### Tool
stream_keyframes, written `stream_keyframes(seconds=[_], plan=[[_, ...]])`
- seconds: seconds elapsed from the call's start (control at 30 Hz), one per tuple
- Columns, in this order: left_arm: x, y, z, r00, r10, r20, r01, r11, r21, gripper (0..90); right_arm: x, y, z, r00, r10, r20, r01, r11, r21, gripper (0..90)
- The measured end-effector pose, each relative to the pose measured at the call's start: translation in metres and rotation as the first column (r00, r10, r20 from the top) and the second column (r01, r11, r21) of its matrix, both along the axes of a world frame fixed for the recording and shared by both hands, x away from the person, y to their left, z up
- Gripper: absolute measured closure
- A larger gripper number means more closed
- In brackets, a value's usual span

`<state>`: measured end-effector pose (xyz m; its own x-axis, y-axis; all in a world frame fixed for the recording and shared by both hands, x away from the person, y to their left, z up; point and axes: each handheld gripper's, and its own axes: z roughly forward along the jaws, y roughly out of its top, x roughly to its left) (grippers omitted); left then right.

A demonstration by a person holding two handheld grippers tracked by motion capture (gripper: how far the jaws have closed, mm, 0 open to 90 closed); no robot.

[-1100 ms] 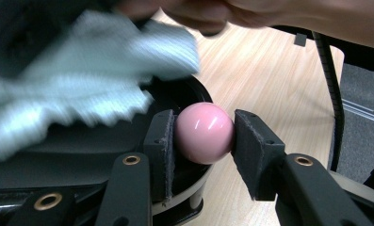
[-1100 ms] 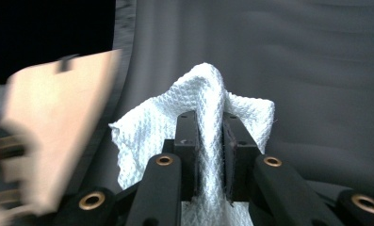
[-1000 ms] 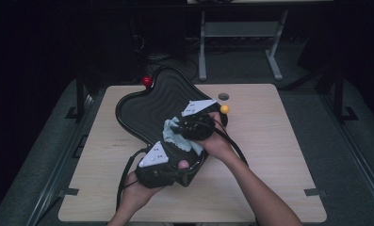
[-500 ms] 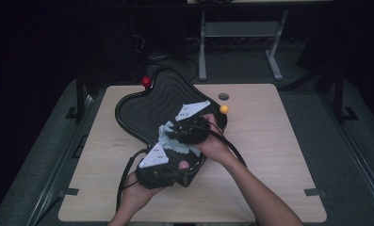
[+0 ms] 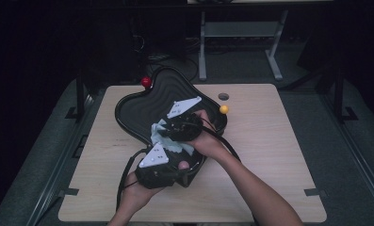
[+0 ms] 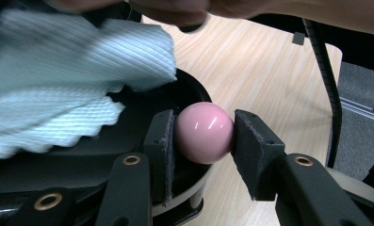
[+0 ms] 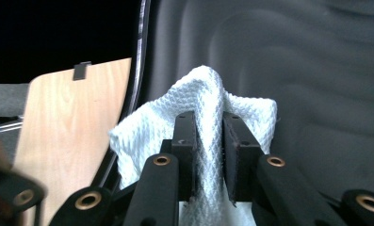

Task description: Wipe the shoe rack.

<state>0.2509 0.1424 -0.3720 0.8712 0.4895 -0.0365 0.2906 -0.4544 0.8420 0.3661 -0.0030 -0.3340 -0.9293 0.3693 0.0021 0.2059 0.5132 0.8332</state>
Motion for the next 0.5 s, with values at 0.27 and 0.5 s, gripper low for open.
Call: stream_keyframes(seconds=[0.27, 0.5], plan=[[0.000, 0.000, 0.000, 1.0000, -0.003, 0.001, 0.003, 1.0000, -0.003, 60.0, 0.012, 0.006, 0.006, 0.9998, -0.017, -0.005, 0.017, 1.000, 0.016, 76.8], [0.000, 0.000, 0.000, 1.0000, 0.000, -0.002, 0.000, 1.0000, -0.005, 60.0, 0.015, 0.011, 0.007, 1.0000, -0.005, -0.006, 0.006, 0.999, 0.034, 78.2]])
